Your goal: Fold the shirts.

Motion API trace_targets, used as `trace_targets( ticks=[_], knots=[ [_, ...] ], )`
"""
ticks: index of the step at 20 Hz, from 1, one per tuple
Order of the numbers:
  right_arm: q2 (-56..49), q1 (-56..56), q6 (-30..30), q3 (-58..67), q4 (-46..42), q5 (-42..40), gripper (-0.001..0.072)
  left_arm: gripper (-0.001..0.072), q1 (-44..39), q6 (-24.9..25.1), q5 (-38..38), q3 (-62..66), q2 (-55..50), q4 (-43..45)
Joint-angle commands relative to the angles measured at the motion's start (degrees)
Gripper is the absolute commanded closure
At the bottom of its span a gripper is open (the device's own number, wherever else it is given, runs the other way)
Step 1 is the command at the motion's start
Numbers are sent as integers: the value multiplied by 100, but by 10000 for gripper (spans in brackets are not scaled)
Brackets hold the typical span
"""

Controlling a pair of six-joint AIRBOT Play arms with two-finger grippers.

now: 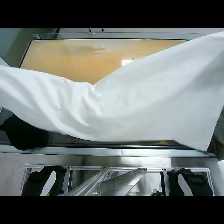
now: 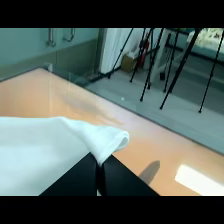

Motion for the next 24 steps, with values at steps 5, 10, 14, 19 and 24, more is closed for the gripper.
trace_targets(
  ticks=[5,10,14,19,24],
  knots=[
    [-2673,98,9,-1032,-72,273,691,687,-2,664,-46,-179,-3174,-699],
    [-4800,306,-177,-1084,-24,-529,691,686,-2,933,-837,-199,-5274,-1141],
    [-5368,295,-177,-1082,140,-1825,689,683,98,909,-859,459,-6100,-1154],
    [-5189,-83,258,-820,-107,-1742,290,17,422,597,485,1593,-6360,-1137],
    [-4612,-1108,815,-1069,-879,184,371,17,1266,564,1095,782,-5602,-1207]
  ],
)
